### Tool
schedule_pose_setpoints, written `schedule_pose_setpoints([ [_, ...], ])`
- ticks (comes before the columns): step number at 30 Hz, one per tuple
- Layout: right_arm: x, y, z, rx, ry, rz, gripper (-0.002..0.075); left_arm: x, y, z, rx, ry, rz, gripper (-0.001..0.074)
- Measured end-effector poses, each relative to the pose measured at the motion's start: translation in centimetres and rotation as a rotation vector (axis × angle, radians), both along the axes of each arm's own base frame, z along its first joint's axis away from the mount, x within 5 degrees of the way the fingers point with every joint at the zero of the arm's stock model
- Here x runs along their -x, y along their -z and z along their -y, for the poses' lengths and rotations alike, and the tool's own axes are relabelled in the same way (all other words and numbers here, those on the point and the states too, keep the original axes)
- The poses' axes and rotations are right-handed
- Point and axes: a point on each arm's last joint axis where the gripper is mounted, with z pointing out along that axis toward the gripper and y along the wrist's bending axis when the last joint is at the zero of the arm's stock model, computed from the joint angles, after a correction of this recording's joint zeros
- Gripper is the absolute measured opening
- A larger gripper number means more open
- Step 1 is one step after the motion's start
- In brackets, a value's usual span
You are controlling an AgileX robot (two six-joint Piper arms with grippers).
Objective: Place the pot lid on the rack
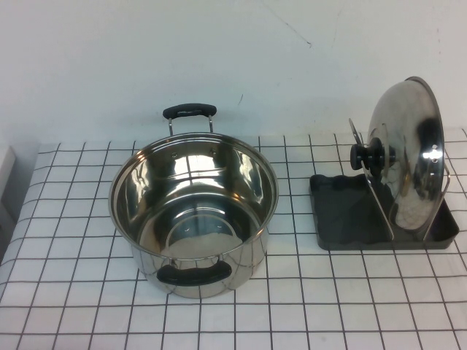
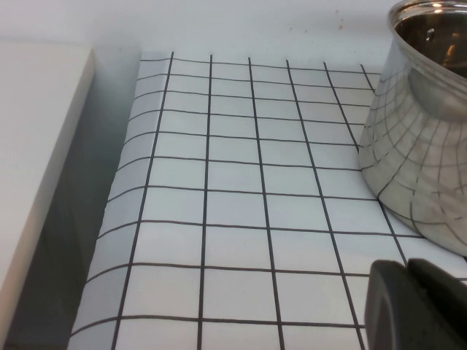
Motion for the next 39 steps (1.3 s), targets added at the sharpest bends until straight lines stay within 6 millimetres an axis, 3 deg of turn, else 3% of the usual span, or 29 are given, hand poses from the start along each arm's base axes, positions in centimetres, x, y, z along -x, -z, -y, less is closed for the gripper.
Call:
schedule_pose_setpoints([
  [11,0.2,-0.2,0.1,0.011,0.012,0.034,0.0000,0.0,0.0,0.0,0.000,0.000,0.000,-0.0002],
  [20,0.2,-0.6,1.9,0.018,0.222,0.117,0.0000,0.0,0.0,0.0,0.002,0.000,0.001,-0.0002],
  [27,0.9,3.2,3.0,-0.004,0.376,0.106,0.0000,0.0,0.0,0.0,0.002,0.000,0.001,-0.0002],
  [33,0.9,8.1,3.4,-0.040,0.465,0.013,0.0000,0.0,0.0,0.0,0.004,0.000,0.000,-0.0002],
  [39,0.8,8.5,3.6,-0.102,0.509,0.005,0.0000,0.0,0.0,0.0,0.008,0.001,0.000,-0.0002],
])
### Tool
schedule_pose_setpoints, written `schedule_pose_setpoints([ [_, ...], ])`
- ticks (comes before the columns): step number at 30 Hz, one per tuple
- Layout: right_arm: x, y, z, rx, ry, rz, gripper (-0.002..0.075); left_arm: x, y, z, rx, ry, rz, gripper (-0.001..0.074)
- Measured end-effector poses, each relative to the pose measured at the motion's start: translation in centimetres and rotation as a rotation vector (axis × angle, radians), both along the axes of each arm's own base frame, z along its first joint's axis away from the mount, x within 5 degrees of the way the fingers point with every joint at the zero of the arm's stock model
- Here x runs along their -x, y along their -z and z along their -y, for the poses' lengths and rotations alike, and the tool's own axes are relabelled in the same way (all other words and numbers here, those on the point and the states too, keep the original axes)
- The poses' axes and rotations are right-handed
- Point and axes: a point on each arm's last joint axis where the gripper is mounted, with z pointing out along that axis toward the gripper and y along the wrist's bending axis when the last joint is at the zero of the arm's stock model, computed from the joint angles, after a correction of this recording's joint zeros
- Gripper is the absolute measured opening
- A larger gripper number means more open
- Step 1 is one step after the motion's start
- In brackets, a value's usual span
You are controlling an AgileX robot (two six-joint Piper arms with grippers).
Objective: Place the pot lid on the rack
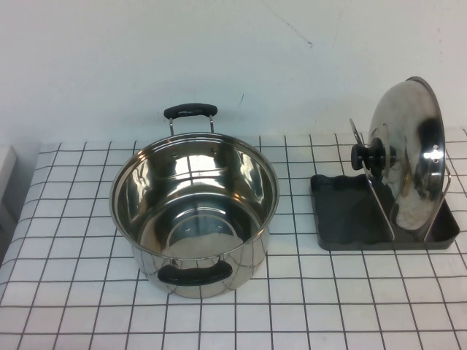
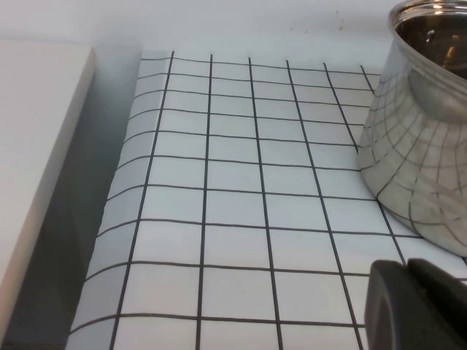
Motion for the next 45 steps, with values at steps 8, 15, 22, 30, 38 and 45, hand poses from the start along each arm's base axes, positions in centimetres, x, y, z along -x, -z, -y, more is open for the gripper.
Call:
schedule_pose_setpoints([
  [8,-0.01,-0.03,-0.14,-0.035,-0.019,0.005,0.0000,0.00,0.00,0.00,0.000,0.000,0.000,-0.0002],
  [15,-0.02,0.02,0.00,-0.078,0.013,0.008,0.0000,0.00,0.00,0.00,0.000,0.000,0.000,-0.0001],
  [22,-0.02,0.00,0.10,-0.085,0.028,0.011,0.0000,0.00,0.00,0.00,0.000,0.000,0.000,-0.0002],
  [30,-0.01,0.00,0.23,-0.097,0.048,0.014,-0.0001,0.00,0.00,0.00,0.000,0.000,0.000,-0.0002],
  [38,-0.01,-0.01,0.29,-0.104,0.059,0.015,-0.0001,0.00,0.00,0.00,0.000,0.000,0.000,-0.0002],
  [45,-0.01,-0.01,0.29,-0.106,0.059,0.015,-0.0001,0.00,0.00,0.00,0.000,0.000,0.000,-0.0002],
])
